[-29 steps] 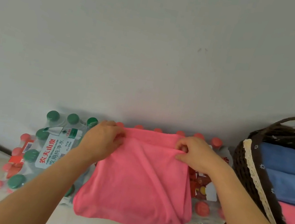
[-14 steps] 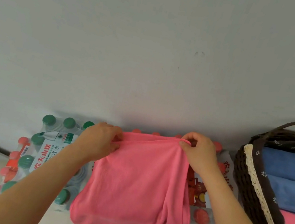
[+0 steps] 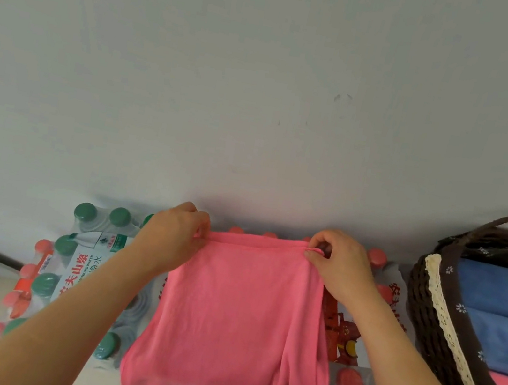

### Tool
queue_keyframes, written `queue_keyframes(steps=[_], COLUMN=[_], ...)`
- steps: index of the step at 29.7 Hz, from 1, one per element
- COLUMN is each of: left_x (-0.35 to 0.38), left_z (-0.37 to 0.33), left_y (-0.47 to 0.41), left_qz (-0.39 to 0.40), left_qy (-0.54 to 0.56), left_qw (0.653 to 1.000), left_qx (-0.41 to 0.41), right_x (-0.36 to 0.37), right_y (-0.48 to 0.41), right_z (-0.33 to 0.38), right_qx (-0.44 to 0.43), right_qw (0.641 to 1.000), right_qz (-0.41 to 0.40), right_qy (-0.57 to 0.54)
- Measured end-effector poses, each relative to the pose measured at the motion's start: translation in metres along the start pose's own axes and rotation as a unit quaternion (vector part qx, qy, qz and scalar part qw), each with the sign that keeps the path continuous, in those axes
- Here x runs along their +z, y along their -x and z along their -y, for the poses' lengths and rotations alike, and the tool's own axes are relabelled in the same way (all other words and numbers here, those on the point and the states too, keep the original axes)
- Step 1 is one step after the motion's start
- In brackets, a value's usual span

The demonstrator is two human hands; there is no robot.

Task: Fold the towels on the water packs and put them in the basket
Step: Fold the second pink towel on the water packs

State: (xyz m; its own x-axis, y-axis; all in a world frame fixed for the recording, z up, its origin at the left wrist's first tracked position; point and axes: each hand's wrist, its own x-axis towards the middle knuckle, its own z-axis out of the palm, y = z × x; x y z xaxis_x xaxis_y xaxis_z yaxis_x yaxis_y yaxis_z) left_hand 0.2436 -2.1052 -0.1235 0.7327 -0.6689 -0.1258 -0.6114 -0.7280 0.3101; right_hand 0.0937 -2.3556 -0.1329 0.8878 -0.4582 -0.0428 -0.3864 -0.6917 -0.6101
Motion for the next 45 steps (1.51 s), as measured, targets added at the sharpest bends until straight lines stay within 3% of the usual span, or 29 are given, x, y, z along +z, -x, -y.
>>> queue_keyframes(steps=[6,10,24,28,33,40,45], left_x=[-0.002,0.002,0.005,0.008,0.01,-0.005,-0.019], left_z=[0.002,-0.01,-0.022,-0.023,-0.029,-0.022,-0.014], left_y=[0.0,-0.006,-0.017,-0.016,-0.02,-0.009,0.008], left_qz=[0.052,0.045,0.029,0.058,0.111,0.048,0.086], left_qy=[0.013,-0.024,-0.032,0.025,0.04,0.142,0.129], left_qw=[0.998,0.998,0.99,0.992,0.99,0.986,0.985], left_qx=[0.026,0.036,0.131,0.108,0.081,0.075,0.079], right_x=[-0.01,-0.02,-0.036,-0.042,-0.045,-0.054,-0.062], right_y=[-0.006,-0.005,-0.008,-0.009,-0.006,0.002,0.009], right_z=[-0.002,-0.002,0.009,0.015,0.022,0.026,0.031], right_qx=[0.026,0.04,0.051,0.03,0.006,0.0,-0.003], right_qw=[0.992,0.98,0.972,0.975,0.98,0.988,0.991], right_qz=[0.05,0.079,0.105,0.125,0.1,0.031,0.003], right_qy=[-0.112,-0.178,-0.204,-0.183,-0.17,-0.153,-0.133])
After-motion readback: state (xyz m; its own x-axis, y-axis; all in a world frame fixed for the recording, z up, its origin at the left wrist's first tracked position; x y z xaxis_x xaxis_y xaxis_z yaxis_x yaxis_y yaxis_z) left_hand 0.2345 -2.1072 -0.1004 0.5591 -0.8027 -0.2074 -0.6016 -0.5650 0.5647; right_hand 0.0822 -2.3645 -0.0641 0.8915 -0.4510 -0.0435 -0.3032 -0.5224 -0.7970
